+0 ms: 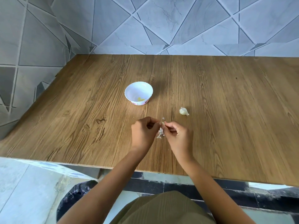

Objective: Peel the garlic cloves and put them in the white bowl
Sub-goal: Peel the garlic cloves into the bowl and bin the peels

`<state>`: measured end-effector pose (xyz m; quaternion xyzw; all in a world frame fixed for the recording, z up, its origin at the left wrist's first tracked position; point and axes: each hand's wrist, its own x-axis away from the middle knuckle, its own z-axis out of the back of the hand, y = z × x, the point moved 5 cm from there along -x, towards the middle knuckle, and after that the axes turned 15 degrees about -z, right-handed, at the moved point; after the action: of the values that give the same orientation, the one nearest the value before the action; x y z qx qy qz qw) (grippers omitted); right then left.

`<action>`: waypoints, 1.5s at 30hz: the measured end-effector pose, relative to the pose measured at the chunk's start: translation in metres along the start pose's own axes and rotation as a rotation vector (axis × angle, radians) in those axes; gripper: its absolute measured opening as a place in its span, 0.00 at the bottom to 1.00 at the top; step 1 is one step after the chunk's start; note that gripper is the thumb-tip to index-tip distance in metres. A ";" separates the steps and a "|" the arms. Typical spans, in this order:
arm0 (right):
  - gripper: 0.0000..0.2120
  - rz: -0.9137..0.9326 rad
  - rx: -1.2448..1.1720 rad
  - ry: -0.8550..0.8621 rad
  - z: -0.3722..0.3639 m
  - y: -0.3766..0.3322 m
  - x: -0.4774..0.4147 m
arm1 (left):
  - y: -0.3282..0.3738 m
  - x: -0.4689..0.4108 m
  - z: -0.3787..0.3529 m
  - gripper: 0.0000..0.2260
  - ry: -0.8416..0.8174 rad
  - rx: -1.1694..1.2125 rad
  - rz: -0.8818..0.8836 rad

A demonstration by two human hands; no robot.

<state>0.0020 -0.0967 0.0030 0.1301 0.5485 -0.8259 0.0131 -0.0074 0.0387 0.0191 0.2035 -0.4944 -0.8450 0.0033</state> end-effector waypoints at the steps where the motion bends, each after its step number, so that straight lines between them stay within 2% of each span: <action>1: 0.07 -0.092 -0.073 -0.048 -0.001 0.003 -0.001 | 0.001 0.002 0.001 0.02 0.016 -0.015 -0.030; 3: 0.06 -0.460 -0.406 -0.230 -0.005 0.015 -0.005 | -0.002 0.004 0.002 0.02 0.028 0.041 -0.032; 5: 0.03 -0.811 -0.722 -0.398 -0.010 0.023 -0.004 | -0.008 0.006 0.000 0.03 0.014 0.295 0.081; 7: 0.03 -0.963 -0.893 -0.453 -0.010 0.025 -0.005 | -0.013 0.005 -0.003 0.03 -0.004 0.566 0.213; 9: 0.04 -0.996 -0.978 -0.458 -0.009 0.026 -0.005 | -0.017 0.004 -0.001 0.03 -0.034 0.681 0.278; 10: 0.05 -0.973 -0.978 -0.453 -0.008 0.027 -0.005 | -0.019 0.003 0.001 0.03 -0.061 0.652 0.273; 11: 0.07 -0.932 -0.944 -0.443 -0.007 0.028 -0.006 | -0.021 0.000 0.004 0.04 -0.101 0.521 0.229; 14: 0.11 -0.748 -0.712 -0.376 -0.001 0.032 -0.008 | -0.022 -0.008 0.012 0.05 -0.227 -0.115 -0.061; 16: 0.08 -0.616 -0.593 -0.344 0.001 0.032 -0.009 | -0.018 -0.012 0.015 0.04 -0.207 -0.205 -0.120; 19: 0.08 -0.424 -0.450 -0.298 0.003 0.028 -0.009 | -0.018 -0.014 0.016 0.05 -0.166 0.080 0.025; 21: 0.09 -0.310 -0.363 -0.261 0.005 0.022 -0.009 | -0.014 -0.013 0.006 0.07 -0.247 0.297 0.129; 24: 0.09 -0.220 -0.339 -0.244 0.006 0.016 -0.008 | -0.008 -0.011 -0.003 0.03 -0.296 0.407 0.145; 27: 0.07 -0.287 -0.422 -0.303 0.005 0.014 -0.007 | -0.009 -0.011 -0.003 0.02 -0.272 0.452 0.147; 32: 0.03 -0.560 -0.627 -0.336 0.004 0.024 -0.004 | -0.011 -0.009 -0.003 0.04 -0.262 0.498 0.143; 34: 0.03 -0.474 -0.435 -0.274 0.008 0.025 -0.007 | -0.015 -0.008 -0.002 0.05 -0.246 0.551 0.196; 37: 0.11 -0.264 -0.117 -0.170 0.012 0.019 -0.009 | -0.018 -0.006 0.000 0.06 -0.233 0.640 0.275; 38: 0.11 -0.235 -0.102 -0.161 0.012 0.017 -0.010 | -0.018 -0.006 0.000 0.06 -0.232 0.655 0.287; 41: 0.02 -0.238 -0.153 -0.220 0.008 0.016 -0.011 | -0.020 -0.006 0.000 0.06 -0.215 0.706 0.333; 45: 0.07 -0.228 -0.154 -0.302 0.003 0.011 -0.013 | -0.021 -0.005 -0.001 0.08 -0.232 0.783 0.392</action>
<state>0.0156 -0.1055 -0.0025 -0.0594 0.6130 -0.7878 0.0115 0.0019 0.0495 0.0022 -0.0042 -0.8032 -0.5949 0.0305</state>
